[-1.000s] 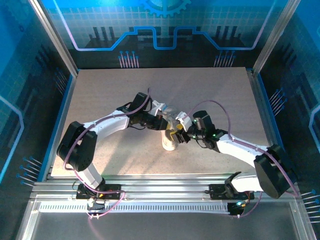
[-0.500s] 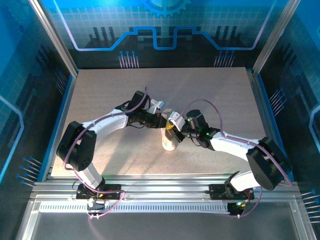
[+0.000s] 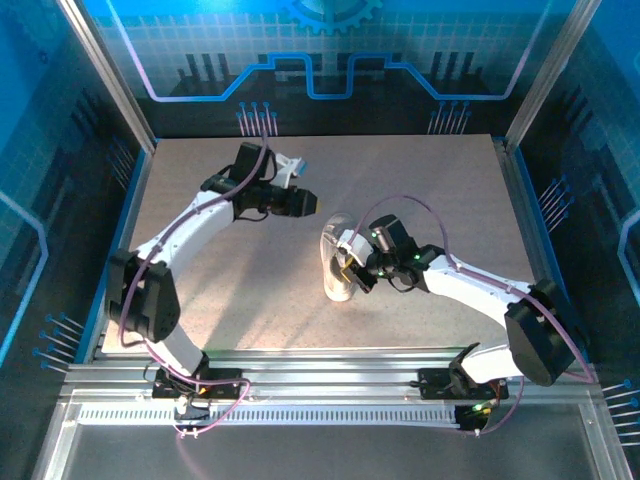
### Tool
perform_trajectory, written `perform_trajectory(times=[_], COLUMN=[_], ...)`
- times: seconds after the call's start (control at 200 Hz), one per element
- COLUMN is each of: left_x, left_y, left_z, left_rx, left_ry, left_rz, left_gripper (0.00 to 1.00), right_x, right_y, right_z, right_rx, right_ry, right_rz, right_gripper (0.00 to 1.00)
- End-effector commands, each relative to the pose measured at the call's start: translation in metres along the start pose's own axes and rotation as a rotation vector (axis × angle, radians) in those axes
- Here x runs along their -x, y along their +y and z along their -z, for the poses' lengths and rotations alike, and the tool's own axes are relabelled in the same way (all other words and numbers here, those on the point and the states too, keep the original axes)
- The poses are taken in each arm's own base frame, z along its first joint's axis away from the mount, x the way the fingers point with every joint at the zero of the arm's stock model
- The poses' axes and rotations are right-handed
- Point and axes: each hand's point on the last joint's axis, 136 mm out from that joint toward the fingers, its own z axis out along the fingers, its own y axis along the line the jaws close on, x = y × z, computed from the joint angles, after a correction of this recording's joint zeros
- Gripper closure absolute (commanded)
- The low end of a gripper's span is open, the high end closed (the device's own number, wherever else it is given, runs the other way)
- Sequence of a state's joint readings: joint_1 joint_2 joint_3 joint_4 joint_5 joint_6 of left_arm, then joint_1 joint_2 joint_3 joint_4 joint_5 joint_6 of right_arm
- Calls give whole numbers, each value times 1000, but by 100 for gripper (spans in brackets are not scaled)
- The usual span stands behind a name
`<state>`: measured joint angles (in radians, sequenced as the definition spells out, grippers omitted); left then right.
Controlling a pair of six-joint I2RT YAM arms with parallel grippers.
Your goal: Tie the shoes
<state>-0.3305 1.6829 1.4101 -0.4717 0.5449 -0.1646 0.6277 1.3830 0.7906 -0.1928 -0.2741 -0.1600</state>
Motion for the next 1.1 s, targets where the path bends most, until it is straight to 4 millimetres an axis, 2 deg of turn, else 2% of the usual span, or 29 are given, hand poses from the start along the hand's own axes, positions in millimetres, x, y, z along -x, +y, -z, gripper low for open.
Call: perform_trajectory(times=[0.0,0.095,0.26,0.53,0.64,0.695,0.735,0.811,0.886,1.091], left_x=[-8,-9,-33,-73,-93,-99,-101,-96,-79,-25], left_y=[40,40,41,34,44,48,51,55,56,57], left_z=[-40,-72,-109,-122,-123,-122,-121,-116,-110,-85], left_rx=[124,142,197,175,221,244,258,289,296,245], left_ry=[91,157,310,420,491,513,520,502,440,237], left_rz=[25,1,-25,-33,-23,-20,-20,-28,-15,44], left_gripper=[59,59,58,54,54,57,64,87,100,100], right_x=[-13,-21,-30,-43,-45,-47,-48,-50,-53,-67], right_y=[16,20,19,23,22,20,18,16,15,16], right_z=[0,-4,-9,-23,-26,-27,-28,-27,-27,-24], right_rx=[83,100,102,138,133,124,118,115,115,110], right_ry=[66,88,125,141,140,144,147,151,156,175], right_rz=[-93,-128,-181,-287,-317,-329,-339,-358,-379,-436], right_gripper=[100,100,100,100,100,100,100,100,100,100])
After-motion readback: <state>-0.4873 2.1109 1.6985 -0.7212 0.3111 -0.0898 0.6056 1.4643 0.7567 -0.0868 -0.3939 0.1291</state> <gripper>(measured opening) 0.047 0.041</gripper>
